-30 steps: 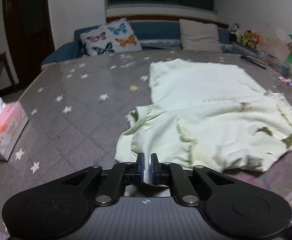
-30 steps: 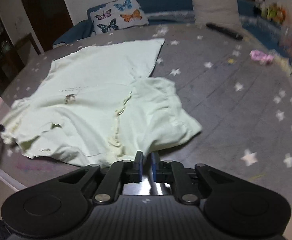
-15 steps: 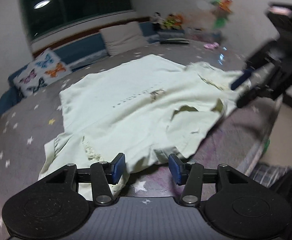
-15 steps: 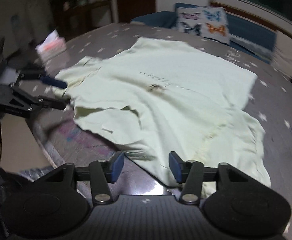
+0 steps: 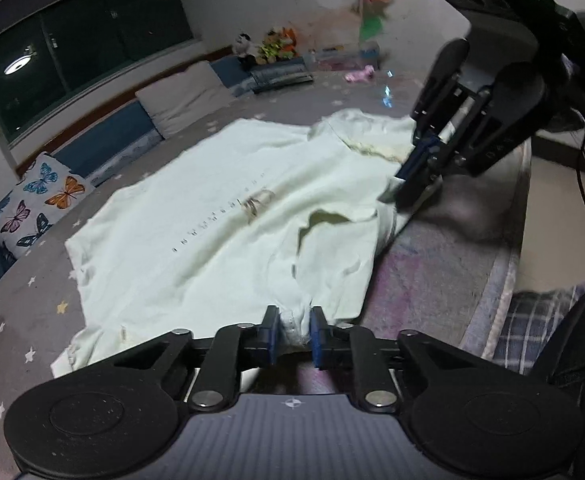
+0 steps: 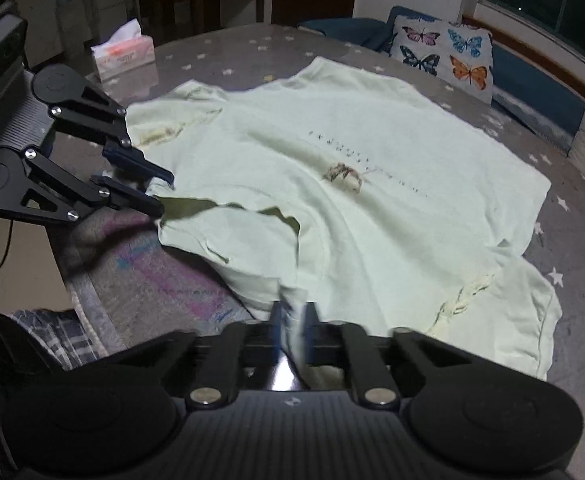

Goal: Fold clothes

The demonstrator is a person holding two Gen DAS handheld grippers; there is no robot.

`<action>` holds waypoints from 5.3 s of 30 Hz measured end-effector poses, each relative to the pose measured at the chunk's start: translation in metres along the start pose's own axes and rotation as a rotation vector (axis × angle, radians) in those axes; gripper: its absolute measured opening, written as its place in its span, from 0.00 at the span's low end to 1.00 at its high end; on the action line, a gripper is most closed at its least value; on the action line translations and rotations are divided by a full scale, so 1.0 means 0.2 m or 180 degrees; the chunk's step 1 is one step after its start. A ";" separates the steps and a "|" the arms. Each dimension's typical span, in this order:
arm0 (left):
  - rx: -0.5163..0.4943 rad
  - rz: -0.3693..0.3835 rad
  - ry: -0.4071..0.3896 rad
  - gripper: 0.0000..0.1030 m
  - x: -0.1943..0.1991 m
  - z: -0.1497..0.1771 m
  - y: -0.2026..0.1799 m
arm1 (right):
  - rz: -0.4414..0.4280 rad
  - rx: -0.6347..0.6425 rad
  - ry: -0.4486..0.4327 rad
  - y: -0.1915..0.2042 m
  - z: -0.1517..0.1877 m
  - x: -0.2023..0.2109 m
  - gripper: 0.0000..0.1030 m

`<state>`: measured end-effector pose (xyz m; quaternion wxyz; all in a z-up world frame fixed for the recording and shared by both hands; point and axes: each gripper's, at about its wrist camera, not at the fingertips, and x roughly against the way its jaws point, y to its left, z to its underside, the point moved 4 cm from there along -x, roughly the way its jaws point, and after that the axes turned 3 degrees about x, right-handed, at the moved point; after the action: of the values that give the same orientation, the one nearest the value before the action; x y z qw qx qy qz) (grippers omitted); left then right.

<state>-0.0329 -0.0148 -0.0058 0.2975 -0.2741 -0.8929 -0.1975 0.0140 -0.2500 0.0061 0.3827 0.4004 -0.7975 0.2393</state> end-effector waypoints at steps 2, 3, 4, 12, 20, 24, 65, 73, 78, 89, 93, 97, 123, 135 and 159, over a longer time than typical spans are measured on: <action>0.0040 0.0055 -0.0040 0.16 0.05 0.00 0.00 | -0.0033 0.0054 -0.0068 0.02 -0.01 0.08 0.06; 0.0040 0.0100 -0.0008 0.16 0.06 0.02 0.00 | -0.0050 0.0082 -0.0101 0.02 -0.01 0.11 0.06; 0.0041 0.0144 0.0023 0.16 0.07 0.03 -0.01 | -0.0082 0.0117 -0.0122 0.04 -0.01 0.15 0.06; 0.0092 0.0428 0.0140 0.29 0.18 0.09 0.00 | -0.0662 0.0095 0.0252 0.13 0.12 0.18 0.15; 0.0522 0.0114 -0.0278 0.34 0.20 -0.08 0.21 | -0.0187 -0.0327 -0.0126 -0.15 -0.01 0.27 0.36; 0.0759 0.0000 -0.0127 0.34 0.02 -0.08 0.27 | 0.0246 -0.0681 -0.0137 -0.36 -0.02 0.15 0.37; 0.1984 -0.1064 0.0399 0.43 -0.95 -0.39 1.39 | 0.0276 -0.1305 -0.0105 -0.66 0.01 -0.10 0.47; 0.1949 -0.1189 0.0298 0.05 -0.99 -0.36 1.45 | 0.0291 -0.1289 -0.0080 -0.68 -0.01 -0.12 0.47; 0.1920 -0.1367 0.0266 0.05 -1.00 -0.35 1.47 | 0.0307 -0.1259 -0.0067 -0.69 -0.03 -0.16 0.50; 0.2009 -0.1572 0.0303 0.30 -0.90 -0.34 1.55 | 0.0424 -0.1163 -0.0077 -0.74 -0.10 -0.21 0.50; 0.1856 -0.1500 0.0314 0.44 -0.75 -0.33 1.48 | 0.0433 -0.1173 -0.0128 -0.71 -0.10 -0.17 0.50; 0.1657 -0.1409 0.0421 0.54 -0.60 -0.28 1.33 | 0.0379 -0.1098 -0.0159 -0.65 -0.10 -0.12 0.51; 0.0583 -0.1255 0.0213 0.80 0.00 0.16 0.21 | -0.0007 -0.0057 -0.0067 0.05 -0.02 -0.07 0.62; 0.0501 -0.1235 0.0223 0.80 -0.04 0.17 0.18 | 0.0087 -0.0777 -0.0111 -0.11 0.14 0.03 0.62; 0.0933 -0.0578 -0.0167 0.89 -0.23 -0.25 -0.06 | 0.0979 -0.2574 -0.0521 -0.54 0.57 0.26 0.24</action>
<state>0.0112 -0.0669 -0.0011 0.2919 -0.1511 -0.9407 -0.0840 0.0339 -0.4137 -0.0117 0.4041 0.1127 -0.9050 -0.0704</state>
